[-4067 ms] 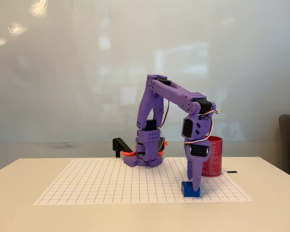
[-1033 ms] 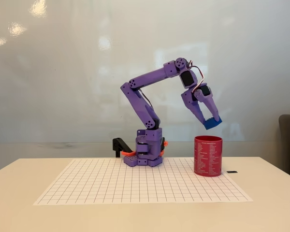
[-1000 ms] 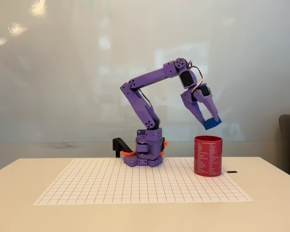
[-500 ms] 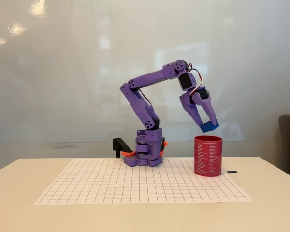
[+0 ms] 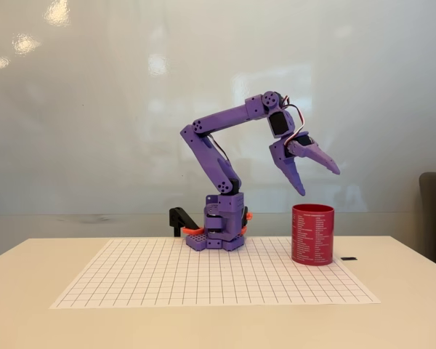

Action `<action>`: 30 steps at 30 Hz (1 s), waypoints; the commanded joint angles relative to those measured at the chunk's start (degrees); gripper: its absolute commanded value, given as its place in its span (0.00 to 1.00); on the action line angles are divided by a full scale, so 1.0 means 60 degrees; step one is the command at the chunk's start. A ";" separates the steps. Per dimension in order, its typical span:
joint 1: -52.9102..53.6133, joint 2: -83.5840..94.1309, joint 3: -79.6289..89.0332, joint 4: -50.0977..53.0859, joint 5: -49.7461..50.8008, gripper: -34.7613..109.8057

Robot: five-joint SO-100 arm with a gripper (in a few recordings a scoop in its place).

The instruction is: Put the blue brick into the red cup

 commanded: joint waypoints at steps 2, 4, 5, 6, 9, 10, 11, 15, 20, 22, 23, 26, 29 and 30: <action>0.0059 0.0220 -0.0117 -0.0088 -0.0146 0.24; 0.0044 0.0103 -0.0132 -0.0044 -0.0103 0.24; 0.0073 0.0103 -0.0132 -0.0073 -0.0103 0.24; 0.0073 0.0103 -0.0132 -0.0059 -0.0103 0.24; 0.0073 0.0205 -0.0117 -0.0059 -0.0132 0.24; 0.0073 0.0234 -0.0117 -0.0103 -0.0161 0.24; 0.0059 0.0264 -0.0117 -0.0132 -0.0234 0.24; 0.0132 0.0308 -0.0117 -0.0205 -0.0293 0.24; 0.1978 0.1069 -0.0249 -0.0732 -0.0557 0.24; 0.3794 0.1494 -0.0542 -0.0937 -0.1025 0.24; 0.4687 0.1685 -0.0645 -0.1084 -0.1260 0.24; 0.7090 0.2388 -0.0718 -0.1670 -0.1831 0.24; 0.8862 0.3032 -0.1187 -0.1948 -0.1948 0.24; 0.9375 0.3281 -0.1392 -0.1978 -0.1904 0.24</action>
